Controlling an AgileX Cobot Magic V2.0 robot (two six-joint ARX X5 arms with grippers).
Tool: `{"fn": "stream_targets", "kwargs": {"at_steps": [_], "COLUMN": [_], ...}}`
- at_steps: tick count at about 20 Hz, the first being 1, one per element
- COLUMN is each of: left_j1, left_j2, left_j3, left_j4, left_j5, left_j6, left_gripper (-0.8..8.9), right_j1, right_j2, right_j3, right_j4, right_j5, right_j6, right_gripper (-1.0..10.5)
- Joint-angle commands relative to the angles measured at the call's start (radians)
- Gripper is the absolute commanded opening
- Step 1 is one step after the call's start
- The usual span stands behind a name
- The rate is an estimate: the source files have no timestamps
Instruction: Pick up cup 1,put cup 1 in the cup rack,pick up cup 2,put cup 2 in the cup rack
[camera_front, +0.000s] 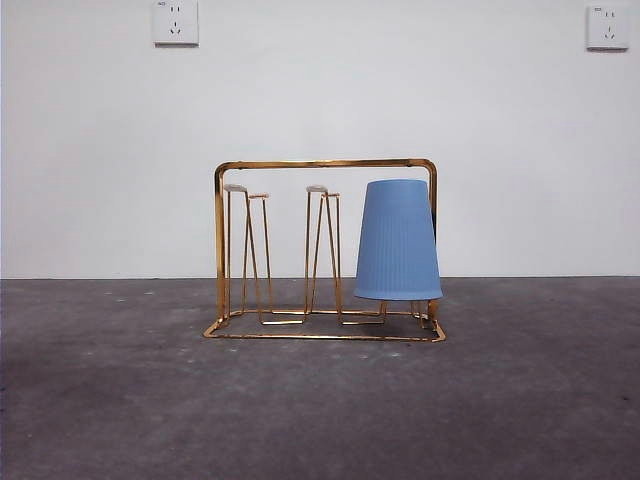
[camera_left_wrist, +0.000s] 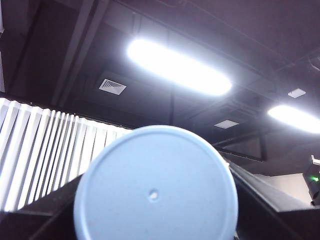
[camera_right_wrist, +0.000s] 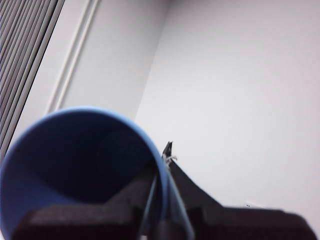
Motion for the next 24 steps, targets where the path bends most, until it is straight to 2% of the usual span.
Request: {"fn": "stream_targets", "kwargs": {"at_steps": [1,2,5,8,12,14,15,16,18,19,21,24], "left_j1": [0.004,0.007,0.023,0.055,0.118,0.145,0.150,0.150,0.141,0.130,0.103,0.084], "left_j2": [-0.001,-0.001,-0.006,-0.029,-0.087,-0.142,-0.182,-0.227,-0.325,-0.364,-0.418,-0.454], "left_j3": [0.000,0.000,0.000,0.000,0.000,0.000,0.000,0.000,0.000,0.000,0.000,0.000], "left_j4": [0.017,0.017,0.014,-0.013,-0.188,-0.396,-0.551,-0.733,-1.113,-1.262,-1.482,-1.646], "left_j5": [0.010,0.011,0.010,0.011,0.076,0.084,0.051,-0.015,-0.257,-0.375,-0.554,-0.740], "left_j6": [-0.013,-0.013,-0.013,-0.013,0.038,0.171,0.283,0.440,0.734,0.833,0.939,1.000], "left_gripper": [-0.08,-0.08,-0.08,-0.07,-0.06,-0.06,-0.05,-0.06,-0.06,-0.06,-0.06,-0.06], "right_j1": [-0.003,-0.003,-0.003,-0.003,-0.003,-0.003,-0.003,-0.003,-0.003,-0.003,-0.003,-0.003], "right_j2": [-0.003,-0.005,-0.020,-0.053,-0.120,-0.161,-0.178,-0.193,-0.215,-0.222,-0.228,-0.228], "right_j3": [-0.006,-0.006,-0.006,-0.006,-0.006,-0.006,-0.006,-0.006,-0.006,-0.006,-0.006,-0.006], "right_j4": [-0.010,-0.020,-0.063,-0.121,-0.268,-0.376,-0.429,-0.477,-0.553,-0.585,-0.641,-0.695], "right_j5": [0.024,0.031,0.042,0.077,0.138,0.193,0.220,0.245,0.296,0.315,0.330,0.330], "right_j6": [-0.004,-0.003,-0.003,-0.004,-0.003,-0.004,-0.006,-0.012,-0.012,-0.012,-0.011,-0.010], "right_gripper": [0.1,0.2,1.7,1.7,1.7,1.7,1.7,1.7,1.7,1.6,1.6,1.6]}}
